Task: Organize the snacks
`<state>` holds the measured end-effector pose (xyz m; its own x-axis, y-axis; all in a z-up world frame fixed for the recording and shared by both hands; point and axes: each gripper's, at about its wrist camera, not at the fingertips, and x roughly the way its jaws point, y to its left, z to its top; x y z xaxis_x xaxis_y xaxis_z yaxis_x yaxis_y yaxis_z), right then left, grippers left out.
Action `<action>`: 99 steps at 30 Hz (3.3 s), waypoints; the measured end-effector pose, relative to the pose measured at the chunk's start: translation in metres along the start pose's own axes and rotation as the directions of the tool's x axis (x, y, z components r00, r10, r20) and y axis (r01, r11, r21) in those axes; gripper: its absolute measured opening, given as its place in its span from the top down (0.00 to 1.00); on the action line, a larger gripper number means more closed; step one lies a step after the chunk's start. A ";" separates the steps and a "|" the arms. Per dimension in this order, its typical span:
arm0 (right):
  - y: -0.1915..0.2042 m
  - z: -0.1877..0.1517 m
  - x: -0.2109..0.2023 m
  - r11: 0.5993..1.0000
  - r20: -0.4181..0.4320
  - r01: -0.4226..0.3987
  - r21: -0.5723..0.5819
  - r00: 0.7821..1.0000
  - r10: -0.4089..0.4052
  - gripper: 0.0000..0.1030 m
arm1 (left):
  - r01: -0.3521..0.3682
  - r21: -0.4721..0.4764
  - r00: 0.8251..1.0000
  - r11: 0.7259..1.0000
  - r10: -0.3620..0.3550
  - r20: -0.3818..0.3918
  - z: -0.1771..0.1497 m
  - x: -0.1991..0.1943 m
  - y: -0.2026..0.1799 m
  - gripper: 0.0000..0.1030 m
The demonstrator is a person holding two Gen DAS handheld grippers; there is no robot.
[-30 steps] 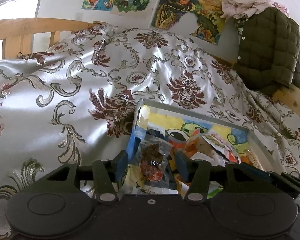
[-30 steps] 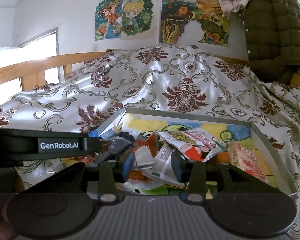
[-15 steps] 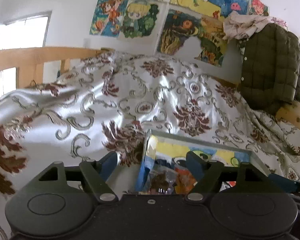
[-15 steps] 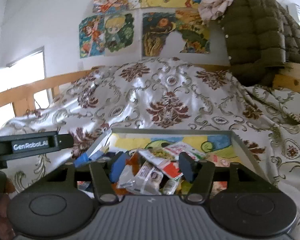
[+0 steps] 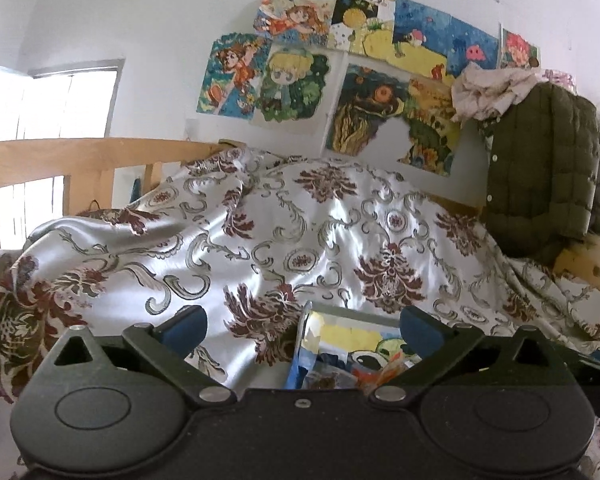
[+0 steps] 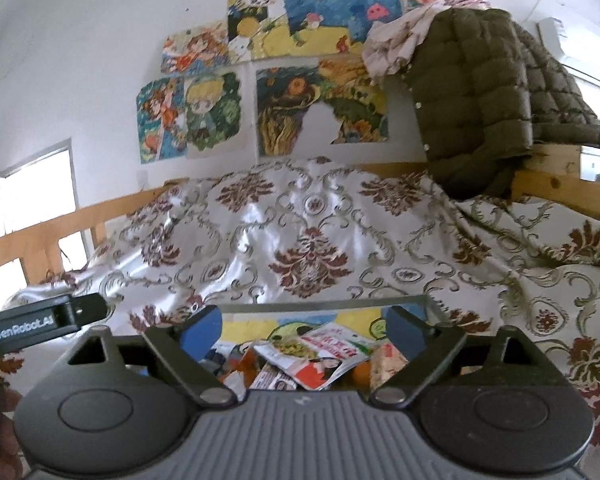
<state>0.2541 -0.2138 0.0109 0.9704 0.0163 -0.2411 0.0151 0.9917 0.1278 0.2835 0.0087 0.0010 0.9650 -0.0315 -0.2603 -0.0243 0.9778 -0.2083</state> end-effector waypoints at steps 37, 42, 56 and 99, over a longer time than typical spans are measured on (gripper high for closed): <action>-0.029 -0.029 -0.127 1.000 0.014 -0.003 0.019 1.000 0.002 0.00 | -0.060 0.052 0.997 0.997 0.057 0.054 -0.042 -0.143 -0.021 0.01; -0.027 -0.038 -0.145 1.000 -0.006 -0.002 0.020 1.000 0.002 0.00 | -0.078 0.065 0.996 0.995 0.075 0.038 -0.047 -0.158 -0.019 0.01; -0.026 -0.050 -0.179 1.000 -0.050 0.014 0.022 0.999 -0.013 0.00 | -0.097 0.101 0.994 0.990 0.102 -0.040 -0.058 -0.188 -0.013 0.01; -0.011 -0.073 -0.181 0.994 -0.207 0.098 -0.056 0.972 -0.107 0.00 | -0.106 0.208 0.972 0.972 0.146 -0.185 -0.082 -0.191 -0.020 0.01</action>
<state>0.0604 -0.2185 -0.0173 0.8920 -0.0639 -0.4475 0.0962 0.9941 0.0498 0.0785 -0.0217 -0.0221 0.8859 0.0734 -0.4580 -0.0716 0.9972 0.0213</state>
